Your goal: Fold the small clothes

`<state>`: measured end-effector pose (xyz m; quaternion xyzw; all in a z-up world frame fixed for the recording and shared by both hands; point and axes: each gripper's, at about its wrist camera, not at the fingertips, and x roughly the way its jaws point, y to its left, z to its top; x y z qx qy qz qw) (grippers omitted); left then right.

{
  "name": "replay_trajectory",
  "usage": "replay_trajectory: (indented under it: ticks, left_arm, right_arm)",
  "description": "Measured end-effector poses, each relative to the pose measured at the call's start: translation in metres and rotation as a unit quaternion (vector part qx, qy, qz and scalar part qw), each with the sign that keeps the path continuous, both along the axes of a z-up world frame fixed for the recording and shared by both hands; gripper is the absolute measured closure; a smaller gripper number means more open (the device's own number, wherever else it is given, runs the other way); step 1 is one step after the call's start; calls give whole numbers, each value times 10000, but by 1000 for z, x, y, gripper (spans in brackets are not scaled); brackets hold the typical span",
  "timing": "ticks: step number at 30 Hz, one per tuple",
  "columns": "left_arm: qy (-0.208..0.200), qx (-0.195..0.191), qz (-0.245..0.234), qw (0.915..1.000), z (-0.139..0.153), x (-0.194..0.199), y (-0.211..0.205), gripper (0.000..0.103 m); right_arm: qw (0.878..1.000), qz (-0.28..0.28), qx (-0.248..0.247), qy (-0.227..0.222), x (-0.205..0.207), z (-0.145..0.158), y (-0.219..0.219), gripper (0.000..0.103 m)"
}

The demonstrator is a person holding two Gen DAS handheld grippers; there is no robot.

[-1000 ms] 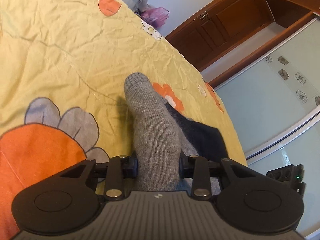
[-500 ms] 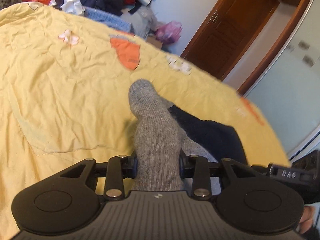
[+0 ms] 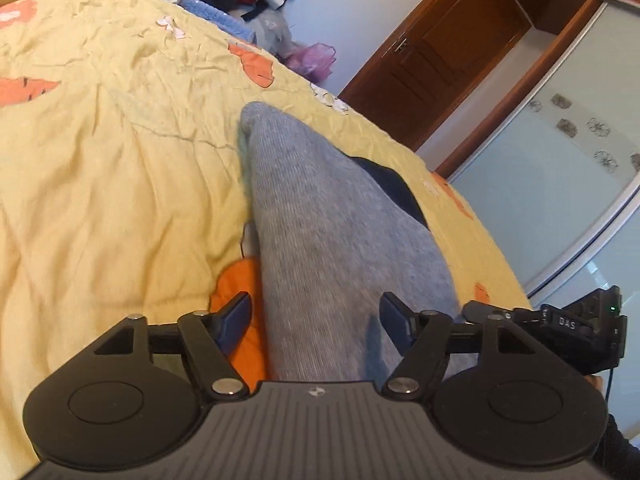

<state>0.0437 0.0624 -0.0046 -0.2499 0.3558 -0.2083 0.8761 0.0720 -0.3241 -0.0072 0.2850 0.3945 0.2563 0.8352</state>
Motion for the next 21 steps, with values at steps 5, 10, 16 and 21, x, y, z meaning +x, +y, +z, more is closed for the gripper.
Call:
replay_trajectory:
  ticks: [5, 10, 16, 21]
  left_arm:
    - [233, 32, -325, 9992, 4, 0, -14, 64]
    - [135, 822, -501, 9953, 14, -4, -20, 85]
    - [74, 1131, -520, 9922, 13, -6, -19, 78]
    - [-227, 972, -187, 9948, 37, -10, 2, 13]
  right_arm:
    - [9990, 333, 16, 286, -7, -7, 20, 75]
    - [9985, 521, 106, -110, -27, 20, 19, 77]
    - [9987, 452, 52, 227, -30, -4, 16, 69]
    - [9995, 167, 253, -87, -26, 21, -2, 23]
